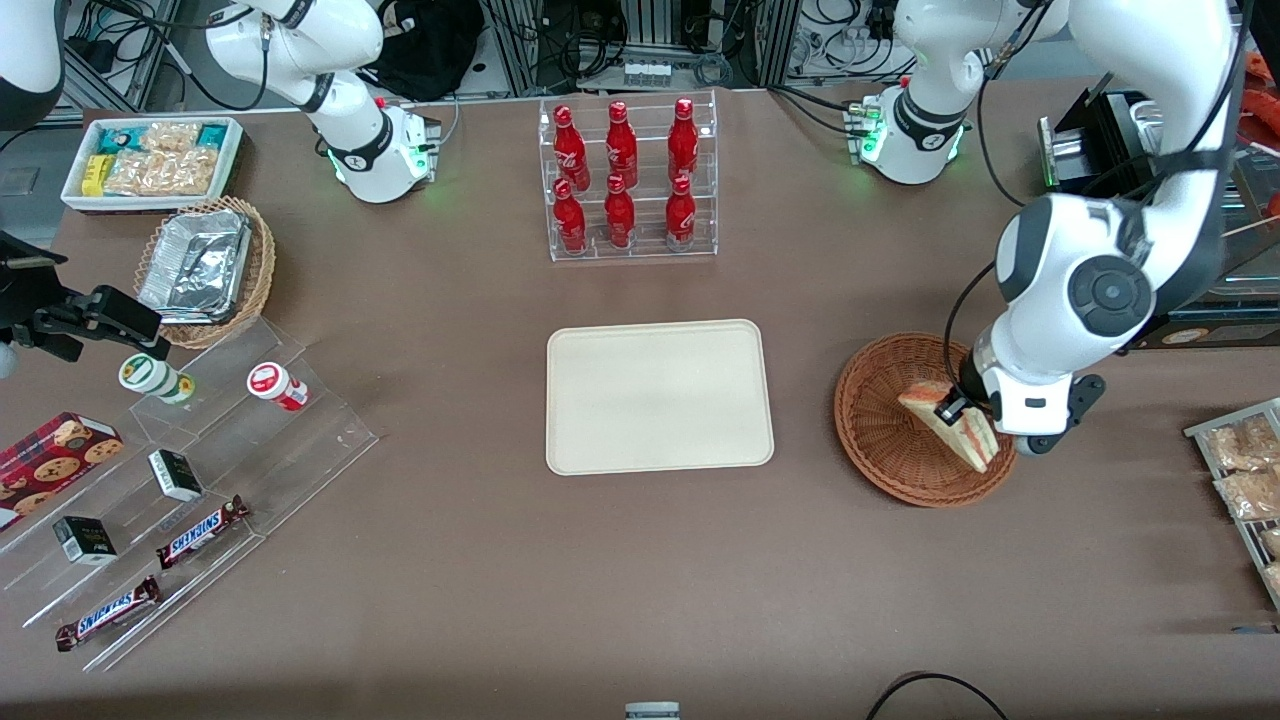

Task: Place sandwich from basket to tray
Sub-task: 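Lift the sandwich and carry it with the left gripper to the tray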

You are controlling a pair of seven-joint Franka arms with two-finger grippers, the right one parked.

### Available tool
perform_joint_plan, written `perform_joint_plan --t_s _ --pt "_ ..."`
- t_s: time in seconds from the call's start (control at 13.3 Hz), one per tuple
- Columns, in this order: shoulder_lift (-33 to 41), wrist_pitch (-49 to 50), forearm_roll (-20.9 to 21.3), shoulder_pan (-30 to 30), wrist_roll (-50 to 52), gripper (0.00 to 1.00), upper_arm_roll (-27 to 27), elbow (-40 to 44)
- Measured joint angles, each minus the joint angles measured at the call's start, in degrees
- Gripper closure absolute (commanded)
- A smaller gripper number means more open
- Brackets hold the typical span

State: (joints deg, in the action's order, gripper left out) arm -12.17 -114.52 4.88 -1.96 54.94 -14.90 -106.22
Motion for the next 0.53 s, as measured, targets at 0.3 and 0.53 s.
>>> perform_joint_plan --t_s 0.3,0.53 --pt "-0.13 4.67 -0.03 7.88 -1.27 0.92 -0.28 6.78" --pt "-1.68 4.64 -0.1 15.6 -1.21 0.92 -0.51 7.06"
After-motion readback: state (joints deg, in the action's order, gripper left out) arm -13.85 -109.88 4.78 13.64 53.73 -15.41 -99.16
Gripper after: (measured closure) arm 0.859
